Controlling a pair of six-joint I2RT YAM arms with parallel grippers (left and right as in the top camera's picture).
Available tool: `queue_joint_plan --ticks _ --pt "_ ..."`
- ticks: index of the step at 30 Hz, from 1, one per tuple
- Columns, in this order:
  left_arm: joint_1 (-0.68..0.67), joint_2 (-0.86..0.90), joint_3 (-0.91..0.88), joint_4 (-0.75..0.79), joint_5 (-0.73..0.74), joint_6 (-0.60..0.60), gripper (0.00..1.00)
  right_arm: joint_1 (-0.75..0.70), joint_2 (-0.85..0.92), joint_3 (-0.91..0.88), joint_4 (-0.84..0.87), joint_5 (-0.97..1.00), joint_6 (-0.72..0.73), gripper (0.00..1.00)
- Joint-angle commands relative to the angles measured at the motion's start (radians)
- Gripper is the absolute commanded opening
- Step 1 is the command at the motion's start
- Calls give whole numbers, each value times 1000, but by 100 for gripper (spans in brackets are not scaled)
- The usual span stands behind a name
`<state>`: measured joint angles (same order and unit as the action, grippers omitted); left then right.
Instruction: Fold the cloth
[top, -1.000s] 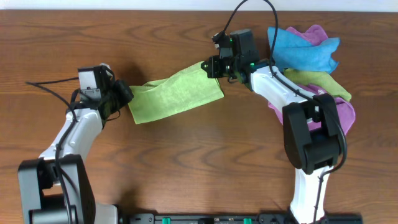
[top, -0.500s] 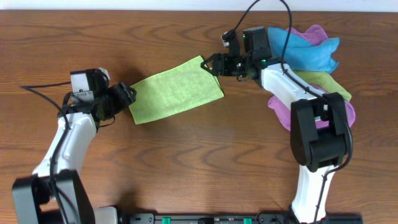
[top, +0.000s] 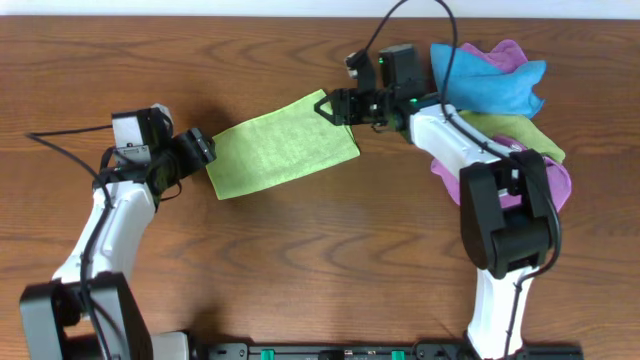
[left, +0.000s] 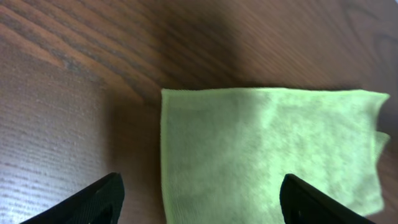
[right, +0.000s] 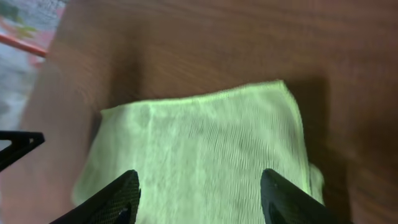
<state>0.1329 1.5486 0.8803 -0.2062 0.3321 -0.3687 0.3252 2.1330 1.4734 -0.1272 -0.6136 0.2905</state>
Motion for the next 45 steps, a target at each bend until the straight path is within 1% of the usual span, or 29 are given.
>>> queue_joint_plan --ticks 1,5,8,10,11,15,21,28,32,37,39,42,45 --pt "-1 52 19 24 -25 -5 82 43 -14 13 29 159 -84 62" --pt "-2 100 19 46 -25 -6 83 62 -9 13 57 254 -116 58" --pt "-2 121 19 57 -25 -6 84 60 -2 13 64 291 -117 55" --pt "-2 131 19 71 -25 -6 87 55 2 13 68 300 -118 52" --pt "-2 133 19 77 -25 -9 87 53 8 13 72 300 -121 52" --pt "-2 142 19 108 -26 -15 87 53 34 13 89 299 -120 51" --pt "0 180 19 161 -22 -61 86 55 65 13 126 296 -120 51" --pt "-1 220 19 210 28 -109 85 53 94 13 173 300 -120 50" --pt "-1 237 19 211 40 -112 80 53 118 13 196 300 -120 48" --pt "-1 249 19 216 54 -134 72 54 144 14 216 295 -104 43" --pt "-1 253 19 221 54 -147 71 56 153 14 222 295 -104 42" --pt "-1 258 19 226 61 -162 66 56 163 14 225 295 -104 42" --pt "-1 258 19 231 62 -163 62 56 163 14 229 295 -104 38"
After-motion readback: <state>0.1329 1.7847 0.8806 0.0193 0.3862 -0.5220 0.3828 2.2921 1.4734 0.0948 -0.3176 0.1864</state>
